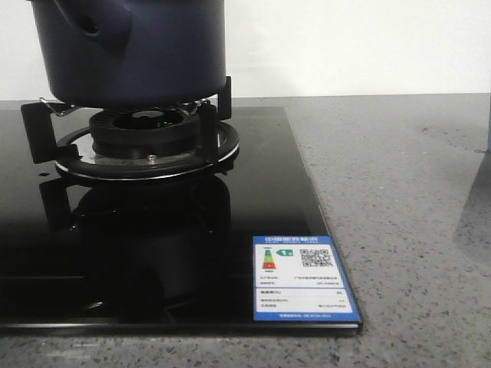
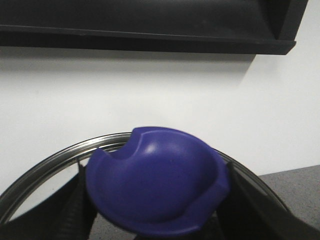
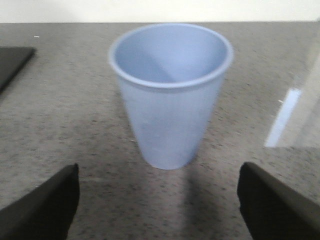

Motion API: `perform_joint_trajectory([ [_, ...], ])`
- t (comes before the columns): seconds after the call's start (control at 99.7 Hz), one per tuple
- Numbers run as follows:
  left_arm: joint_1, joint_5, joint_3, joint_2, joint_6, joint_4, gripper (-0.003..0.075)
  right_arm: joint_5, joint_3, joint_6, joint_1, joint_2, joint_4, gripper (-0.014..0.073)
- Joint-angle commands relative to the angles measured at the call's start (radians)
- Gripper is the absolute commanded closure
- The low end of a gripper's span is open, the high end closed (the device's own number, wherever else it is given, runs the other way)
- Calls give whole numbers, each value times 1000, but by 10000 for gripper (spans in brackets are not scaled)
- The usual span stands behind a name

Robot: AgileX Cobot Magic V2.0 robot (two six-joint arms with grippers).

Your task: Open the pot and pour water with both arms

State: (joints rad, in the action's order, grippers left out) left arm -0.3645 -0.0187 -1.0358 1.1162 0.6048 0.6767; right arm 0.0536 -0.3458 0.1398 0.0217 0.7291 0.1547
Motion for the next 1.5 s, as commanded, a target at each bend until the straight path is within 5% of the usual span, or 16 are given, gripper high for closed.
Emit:
perform_joint_trajectory([
  [0.0, 4, 79, -41, -31, -5, 5, 361, -93, -26, 1, 18, 9, -10, 32],
  [0.431, 4, 81, -41, -31, -5, 5, 361, -275, -26, 1, 14, 123, 4, 32],
  [0.953, 4, 87, -41, -29, -5, 5, 361, -308, -26, -16, 10, 188, 4, -43],
  [1.494, 4, 94, -41, -29, -5, 5, 362, -574, -26, -18, -34, 365, 4, -43],
])
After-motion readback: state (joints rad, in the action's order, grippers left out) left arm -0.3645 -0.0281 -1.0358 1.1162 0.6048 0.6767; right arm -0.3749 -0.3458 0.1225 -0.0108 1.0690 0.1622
